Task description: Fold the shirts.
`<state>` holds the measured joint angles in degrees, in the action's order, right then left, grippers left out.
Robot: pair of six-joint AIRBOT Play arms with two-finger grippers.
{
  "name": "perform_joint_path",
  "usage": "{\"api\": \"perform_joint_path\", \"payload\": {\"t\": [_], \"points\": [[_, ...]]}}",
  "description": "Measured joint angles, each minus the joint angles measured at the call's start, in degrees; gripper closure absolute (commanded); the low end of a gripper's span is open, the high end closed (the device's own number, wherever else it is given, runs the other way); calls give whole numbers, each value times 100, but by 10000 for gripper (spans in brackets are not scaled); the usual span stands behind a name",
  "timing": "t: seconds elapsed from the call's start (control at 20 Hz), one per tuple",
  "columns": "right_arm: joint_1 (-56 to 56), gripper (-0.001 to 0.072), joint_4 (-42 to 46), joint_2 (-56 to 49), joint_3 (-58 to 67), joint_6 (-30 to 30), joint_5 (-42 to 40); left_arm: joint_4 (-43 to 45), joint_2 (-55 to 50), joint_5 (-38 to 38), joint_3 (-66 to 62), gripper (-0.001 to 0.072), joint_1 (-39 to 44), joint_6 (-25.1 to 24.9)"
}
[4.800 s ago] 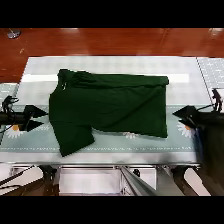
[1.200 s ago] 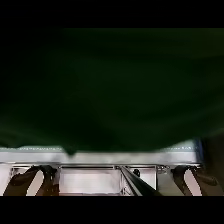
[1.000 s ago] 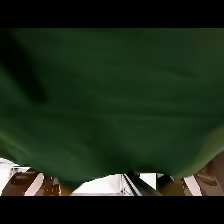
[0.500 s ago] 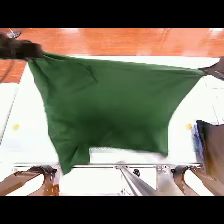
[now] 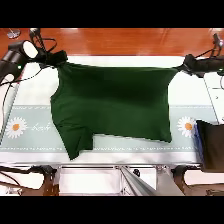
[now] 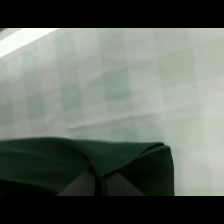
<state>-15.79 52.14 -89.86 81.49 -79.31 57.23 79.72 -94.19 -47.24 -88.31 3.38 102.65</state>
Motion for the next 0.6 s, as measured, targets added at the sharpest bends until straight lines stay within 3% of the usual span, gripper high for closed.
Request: {"api": "perform_joint_path", "payload": {"t": [0.15,0.35,0.6], "points": [[4,686,-50,-264,131,15,212,-247,-201,-328,-107,674,-52,-284],[-155,687,-28,-302,177,157,1088,-352,-258,-1440,-216,674,-247,-1082],[-55,684,603,-306,-201,173,1775,-378,-361,-2494,39,670,-374,-1727]]}}
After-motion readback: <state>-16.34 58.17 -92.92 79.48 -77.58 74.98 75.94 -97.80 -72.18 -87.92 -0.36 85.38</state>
